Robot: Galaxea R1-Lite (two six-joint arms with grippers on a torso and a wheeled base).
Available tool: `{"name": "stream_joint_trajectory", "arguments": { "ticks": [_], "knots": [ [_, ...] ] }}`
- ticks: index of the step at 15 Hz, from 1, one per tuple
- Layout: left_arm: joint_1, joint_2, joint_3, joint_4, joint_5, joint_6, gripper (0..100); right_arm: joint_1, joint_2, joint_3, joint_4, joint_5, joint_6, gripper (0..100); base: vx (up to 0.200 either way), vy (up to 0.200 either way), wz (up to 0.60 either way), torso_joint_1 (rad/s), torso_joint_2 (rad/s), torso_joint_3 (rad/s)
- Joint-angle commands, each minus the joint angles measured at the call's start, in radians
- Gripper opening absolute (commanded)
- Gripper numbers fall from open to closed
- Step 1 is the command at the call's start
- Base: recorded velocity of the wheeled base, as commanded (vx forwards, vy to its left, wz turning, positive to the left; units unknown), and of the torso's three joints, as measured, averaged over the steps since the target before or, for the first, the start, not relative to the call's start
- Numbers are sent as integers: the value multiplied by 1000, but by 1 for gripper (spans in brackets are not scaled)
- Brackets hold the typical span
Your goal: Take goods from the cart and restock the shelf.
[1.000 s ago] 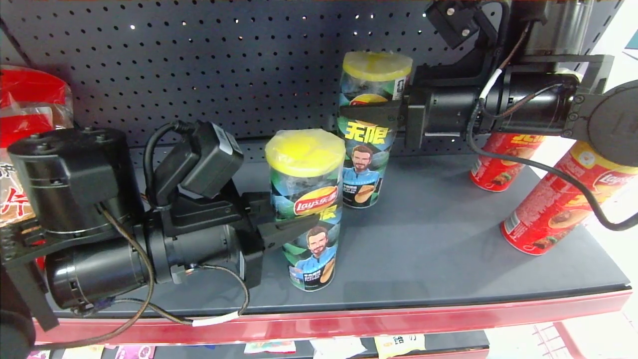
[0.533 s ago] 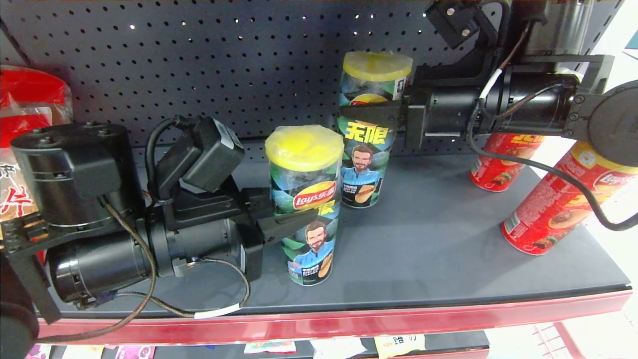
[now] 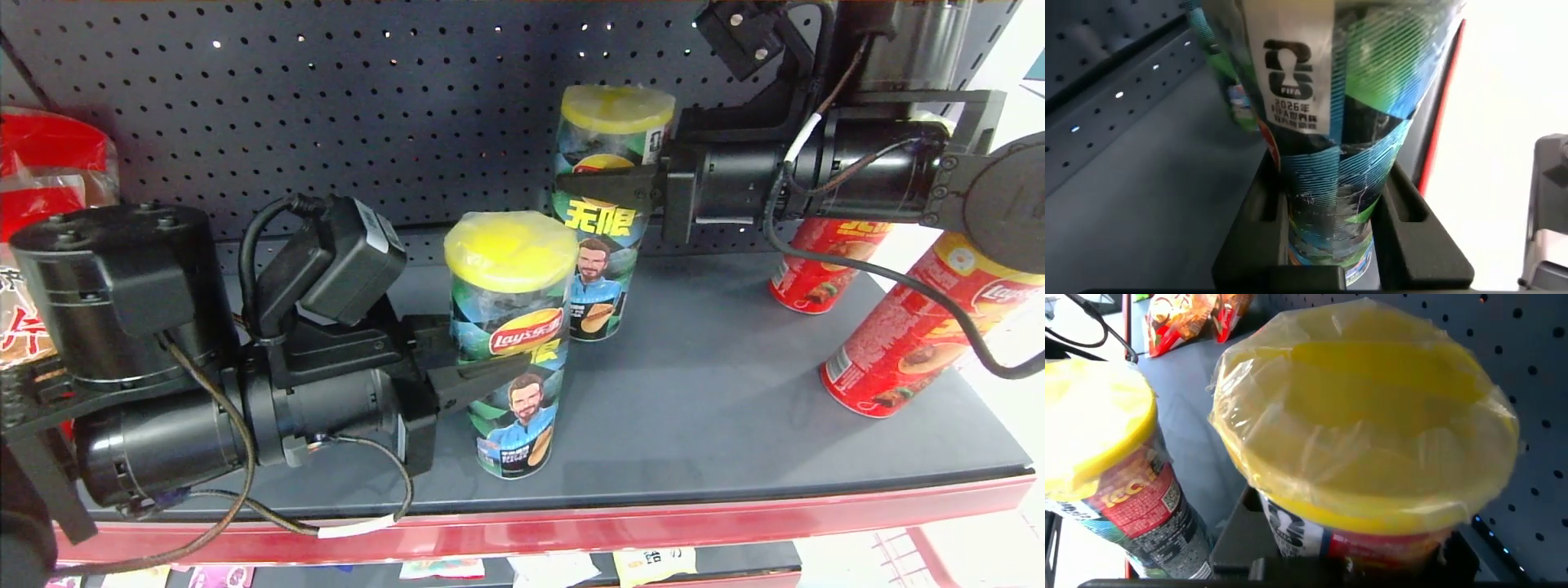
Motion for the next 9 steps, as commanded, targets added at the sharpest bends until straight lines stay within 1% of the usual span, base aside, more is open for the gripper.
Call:
{"name": "stream_joint_trajectory", "arguments": {
  "ticks": [1,9],
  "knots": [
    [-1,-6,13,-1,-1,0,0,1,-2,1,-1,0,-1,0,0,0,0,0,0,0],
    [1,10,39,-1,-3,0,0,7,-2,3,1,-5,-1,0,0,0,0,0,0,0]
  ]
}}
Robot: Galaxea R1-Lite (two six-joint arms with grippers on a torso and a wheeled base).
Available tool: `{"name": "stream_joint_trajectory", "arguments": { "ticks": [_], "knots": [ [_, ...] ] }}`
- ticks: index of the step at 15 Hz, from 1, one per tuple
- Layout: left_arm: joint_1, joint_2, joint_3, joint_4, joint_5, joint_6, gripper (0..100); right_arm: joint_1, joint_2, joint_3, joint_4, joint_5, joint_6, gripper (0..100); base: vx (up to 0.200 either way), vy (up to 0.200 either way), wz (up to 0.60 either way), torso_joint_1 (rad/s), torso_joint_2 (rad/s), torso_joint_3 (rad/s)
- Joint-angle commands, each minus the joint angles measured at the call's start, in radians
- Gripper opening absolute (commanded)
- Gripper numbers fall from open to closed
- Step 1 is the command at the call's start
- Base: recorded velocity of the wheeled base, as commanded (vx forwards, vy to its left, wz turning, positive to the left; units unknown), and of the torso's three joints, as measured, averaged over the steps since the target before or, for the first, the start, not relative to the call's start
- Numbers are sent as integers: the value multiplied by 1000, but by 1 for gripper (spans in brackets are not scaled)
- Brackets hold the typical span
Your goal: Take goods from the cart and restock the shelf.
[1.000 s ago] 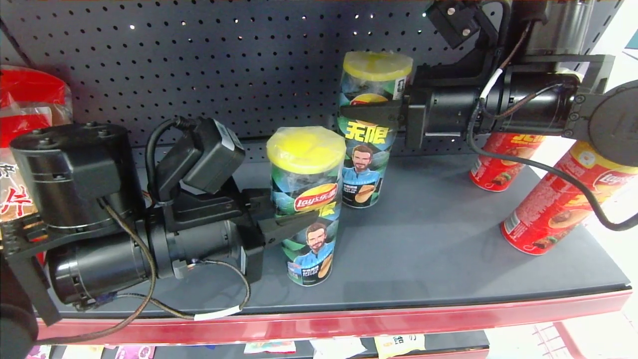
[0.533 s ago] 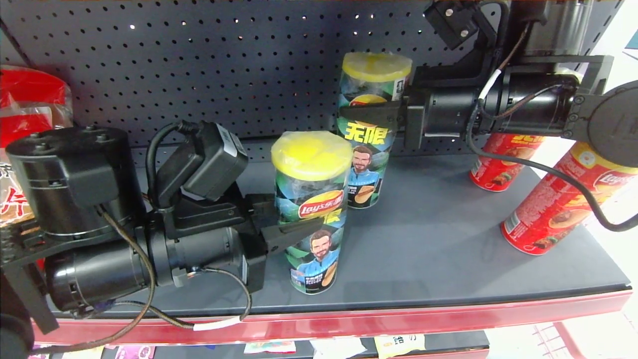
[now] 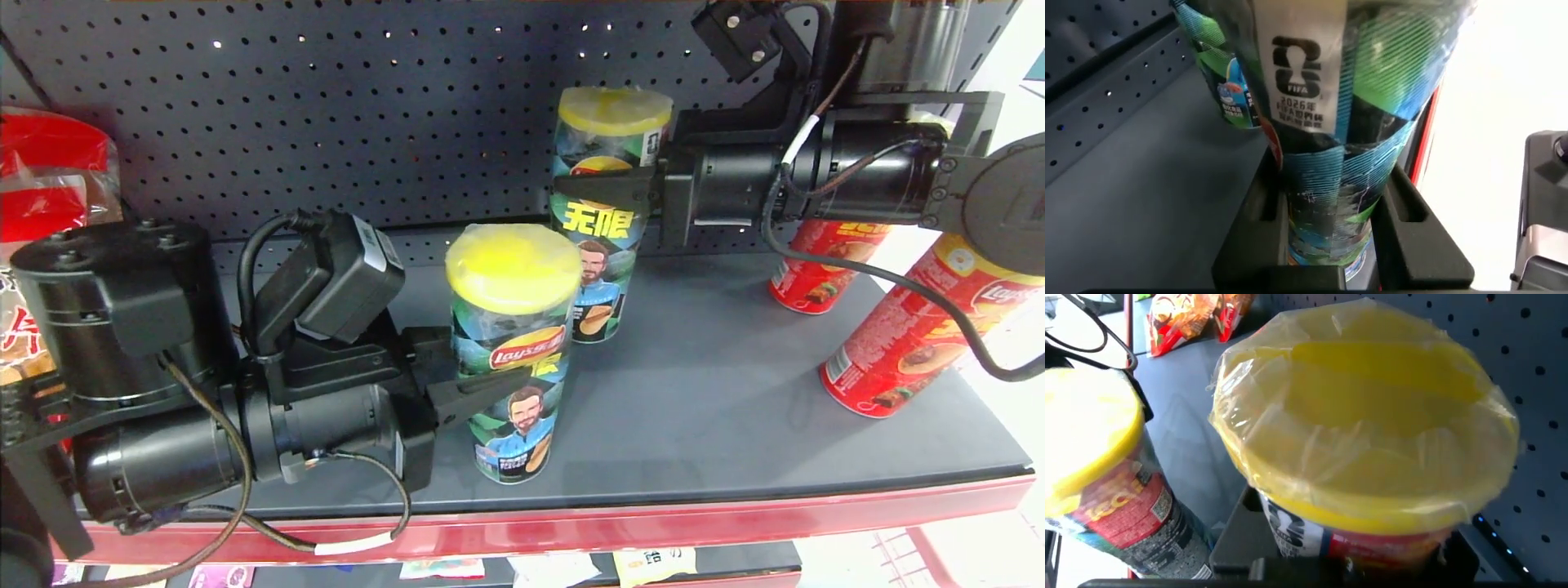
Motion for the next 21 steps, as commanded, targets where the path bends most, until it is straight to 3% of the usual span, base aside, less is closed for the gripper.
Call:
{"name": "stream_joint_trajectory", "arguments": {
  "ticks": [1,11,14,18,19,21],
  "knots": [
    [4,6,14,4,1,0,100,-1,-3,1,0,0,-1,0,0,0,0,0,0,0],
    [84,-107,122,6,5,0,100,0,5,-1,0,-1,-1,0,0,0,0,0,0,0],
    [114,-233,241,7,33,-2,100,11,14,-1,-2,-11,-1,0,0,0,0,0,0,0],
    [229,-454,309,18,31,-3,100,13,23,-3,-2,-17,3,0,0,0,0,0,0,0],
    [282,-526,352,29,33,-3,100,13,23,1,-2,-17,3,0,0,0,0,0,0,0],
    [469,-689,447,56,37,-12,100,13,35,-15,-2,-29,3,0,0,0,0,0,0,0]
  ]
}}
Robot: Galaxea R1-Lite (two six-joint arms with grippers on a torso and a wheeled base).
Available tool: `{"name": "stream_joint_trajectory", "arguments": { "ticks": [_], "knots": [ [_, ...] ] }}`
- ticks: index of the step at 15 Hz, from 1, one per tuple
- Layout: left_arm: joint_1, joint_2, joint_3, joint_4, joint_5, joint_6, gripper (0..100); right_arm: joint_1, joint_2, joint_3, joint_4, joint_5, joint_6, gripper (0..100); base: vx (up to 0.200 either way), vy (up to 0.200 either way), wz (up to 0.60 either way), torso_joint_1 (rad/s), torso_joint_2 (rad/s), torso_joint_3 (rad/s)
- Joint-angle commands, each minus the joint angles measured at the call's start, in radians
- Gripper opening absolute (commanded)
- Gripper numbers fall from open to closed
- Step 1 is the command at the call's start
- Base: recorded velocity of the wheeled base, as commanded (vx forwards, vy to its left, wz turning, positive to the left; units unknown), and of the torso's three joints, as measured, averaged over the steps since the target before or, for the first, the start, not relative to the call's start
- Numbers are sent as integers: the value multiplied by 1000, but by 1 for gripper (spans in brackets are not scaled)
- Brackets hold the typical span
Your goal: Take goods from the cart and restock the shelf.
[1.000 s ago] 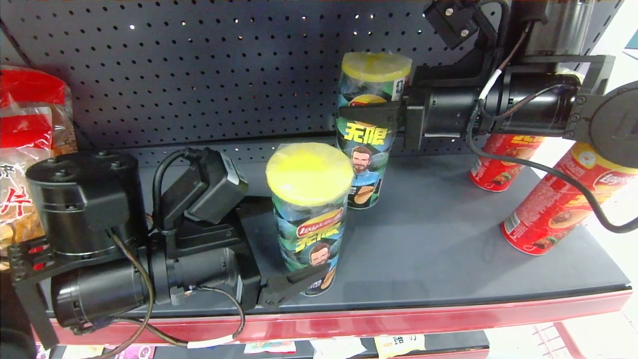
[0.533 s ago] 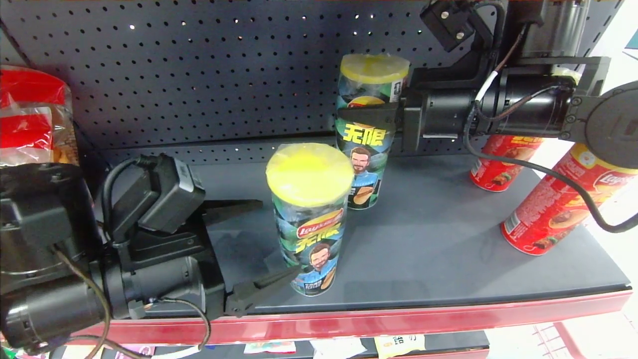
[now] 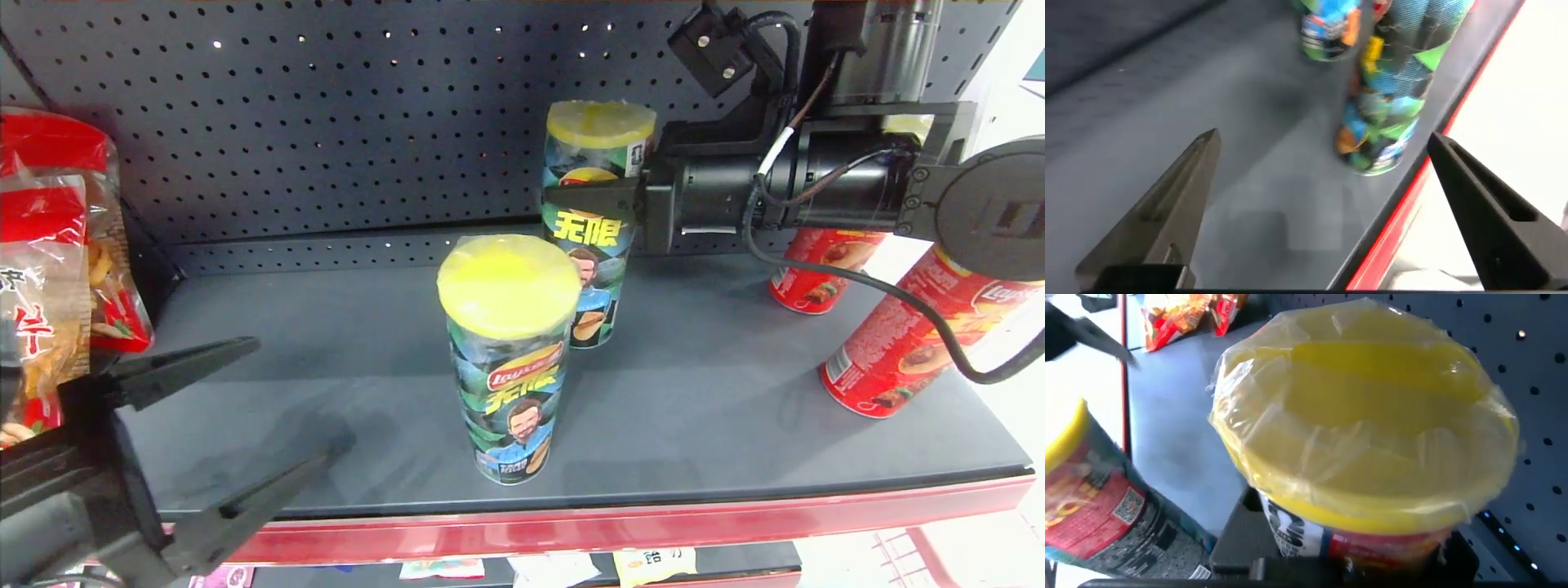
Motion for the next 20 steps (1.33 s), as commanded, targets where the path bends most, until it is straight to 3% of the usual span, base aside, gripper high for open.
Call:
{"name": "stream_joint_trajectory", "arguments": {
  "ticks": [1,2,4,6,9,11,12,14,20],
  "knots": [
    [199,-237,115,18,5,-29,100,2,14,-14,-1,0,0,0,0,0,0,0,0,0],
    [265,-326,155,19,50,-96,100,5,25,-34,-1,0,0,0,0,0,0,0,0,0],
    [342,-392,194,32,85,-127,100,5,33,-57,-1,0,1,0,0,0,0,0,0,0],
    [371,-486,300,49,89,-130,100,2,31,-63,-1,4,1,0,0,0,0,0,0,0],
    [400,-697,293,332,106,-136,100,-2,33,-85,-1,7,4,0,0,0,0,0,0,0],
    [399,-944,298,619,191,-128,100,2,40,-108,-1,7,29,0,0,0,0,0,0,0],
    [374,-995,295,665,237,-134,100,0,40,-106,-1,7,30,0,0,0,0,0,0,0],
    [373,-995,298,662,297,-213,100,2,40,-109,-3,7,30,0,0,0,0,0,0,0],
    [371,-995,298,661,304,-213,100,5,96,-184,-4,10,53,0,0,0,0,0,0,0]
  ]
}}
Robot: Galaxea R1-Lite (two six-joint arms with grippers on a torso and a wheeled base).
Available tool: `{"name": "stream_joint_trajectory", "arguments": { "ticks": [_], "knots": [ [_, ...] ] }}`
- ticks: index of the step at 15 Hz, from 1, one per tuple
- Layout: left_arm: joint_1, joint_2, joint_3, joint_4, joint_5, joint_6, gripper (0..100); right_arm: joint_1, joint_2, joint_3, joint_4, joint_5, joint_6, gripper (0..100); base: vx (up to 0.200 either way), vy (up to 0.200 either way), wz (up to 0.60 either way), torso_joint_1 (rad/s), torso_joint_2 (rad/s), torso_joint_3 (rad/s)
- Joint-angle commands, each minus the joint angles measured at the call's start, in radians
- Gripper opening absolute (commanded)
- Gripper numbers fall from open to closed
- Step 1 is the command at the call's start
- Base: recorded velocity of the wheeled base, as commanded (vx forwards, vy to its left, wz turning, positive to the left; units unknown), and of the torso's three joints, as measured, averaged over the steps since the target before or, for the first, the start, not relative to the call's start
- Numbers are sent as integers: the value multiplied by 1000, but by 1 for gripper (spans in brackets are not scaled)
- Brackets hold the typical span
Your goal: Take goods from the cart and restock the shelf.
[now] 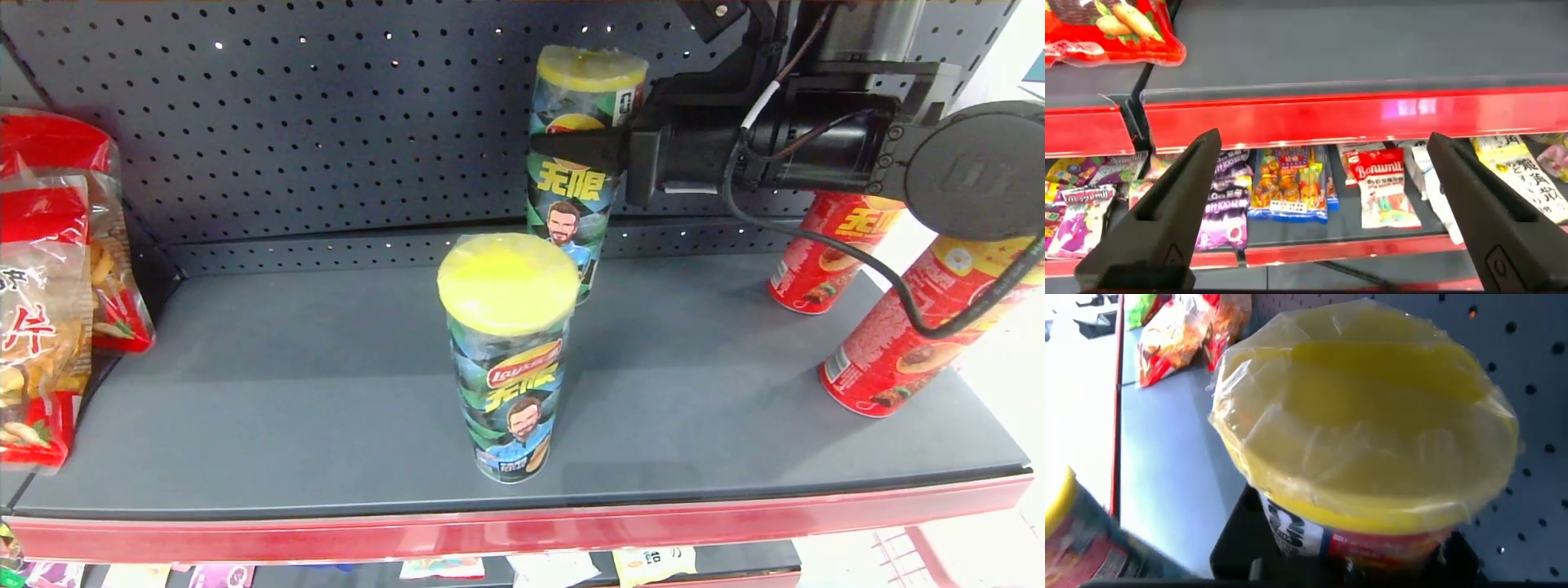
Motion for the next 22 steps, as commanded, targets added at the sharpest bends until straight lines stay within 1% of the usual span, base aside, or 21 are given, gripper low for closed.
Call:
{"name": "stream_joint_trajectory", "arguments": {
  "ticks": [1,4,7,9,15,16,19,22],
  "knots": [
    [1,-5,-1,-1,-1,-1,100,1,52,-58,-1,2,17,0,0,0,0,0,0,0],
    [1,-5,-1,-1,-1,1,100,1,64,-72,-1,19,40,0,0,0,0,0,0,0],
    [1,-5,1,-1,-1,-1,100,51,78,-56,-9,30,42,0,0,0,0,0,0,0],
    [1,-5,-1,-1,-1,-1,100,63,124,-79,-24,30,42,0,0,0,0,0,0,0],
    [1,-5,-1,1,-1,-1,100,14,254,-208,-37,68,46,0,0,0,0,0,0,0],
    [1,-5,-1,-1,-1,1,100,-8,274,-231,-32,107,45,0,0,0,0,0,0,0],
    [-1,-5,-1,-1,-1,-1,100,-25,276,-227,-34,140,40,0,0,0,0,0,0,0],
    [1,-5,-1,-1,-1,-1,100,-32,270,-208,-32,179,3,0,0,0,0,0,0,0]
  ]
}}
